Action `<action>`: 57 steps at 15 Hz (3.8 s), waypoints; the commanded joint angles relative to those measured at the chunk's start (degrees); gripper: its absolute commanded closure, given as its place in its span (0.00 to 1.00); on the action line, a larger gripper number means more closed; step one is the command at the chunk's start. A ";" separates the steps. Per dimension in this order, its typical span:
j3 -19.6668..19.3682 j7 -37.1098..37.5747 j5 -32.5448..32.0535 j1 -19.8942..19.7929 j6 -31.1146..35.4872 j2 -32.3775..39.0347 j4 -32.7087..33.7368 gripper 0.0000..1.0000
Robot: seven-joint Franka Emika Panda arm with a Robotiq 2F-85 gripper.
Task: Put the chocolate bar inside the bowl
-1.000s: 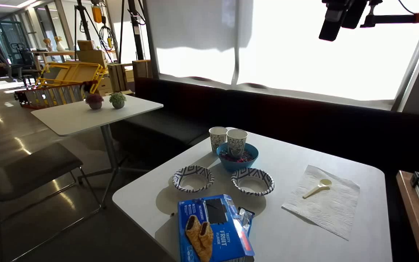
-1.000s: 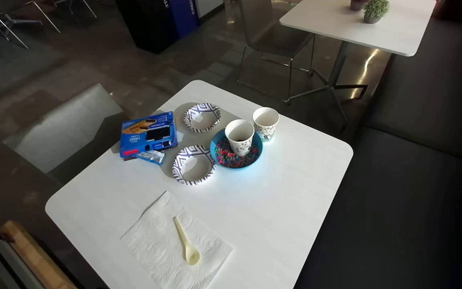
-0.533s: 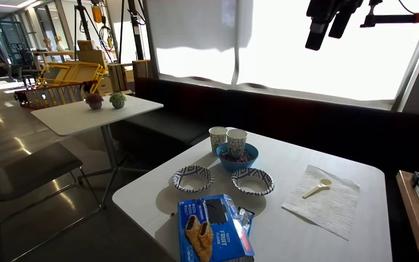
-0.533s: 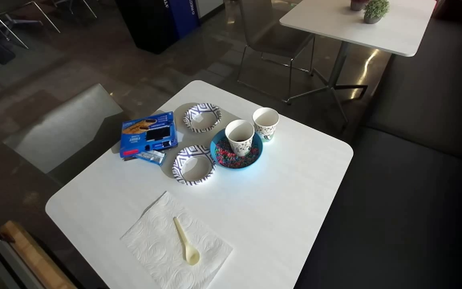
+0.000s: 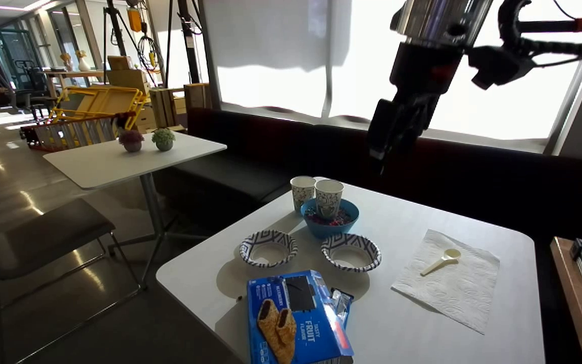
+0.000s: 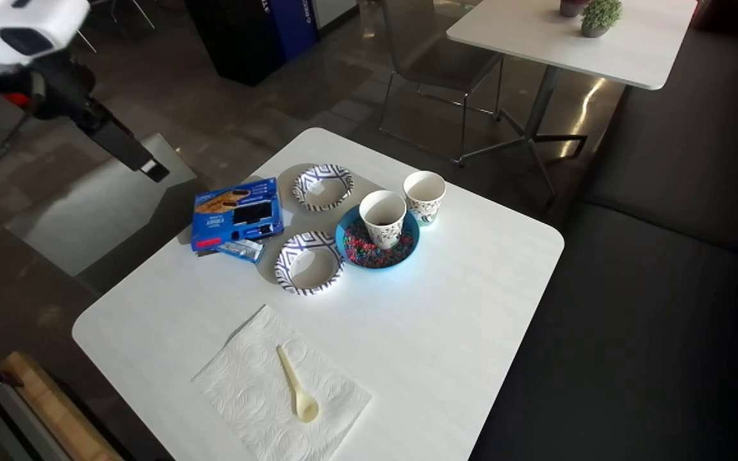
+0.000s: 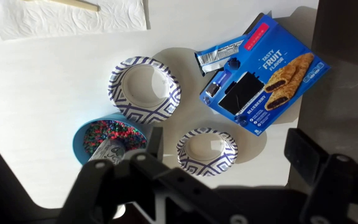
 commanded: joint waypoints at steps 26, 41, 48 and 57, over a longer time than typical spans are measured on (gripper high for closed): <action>1.03 -24.64 15.10 -4.45 30.98 44.31 9.69 0.00; -1.86 -7.70 27.56 -2.94 30.15 49.70 12.25 0.00; -6.82 0.63 28.05 2.77 28.56 49.22 12.25 0.00; -6.60 1.72 30.23 1.42 26.40 49.51 13.82 0.00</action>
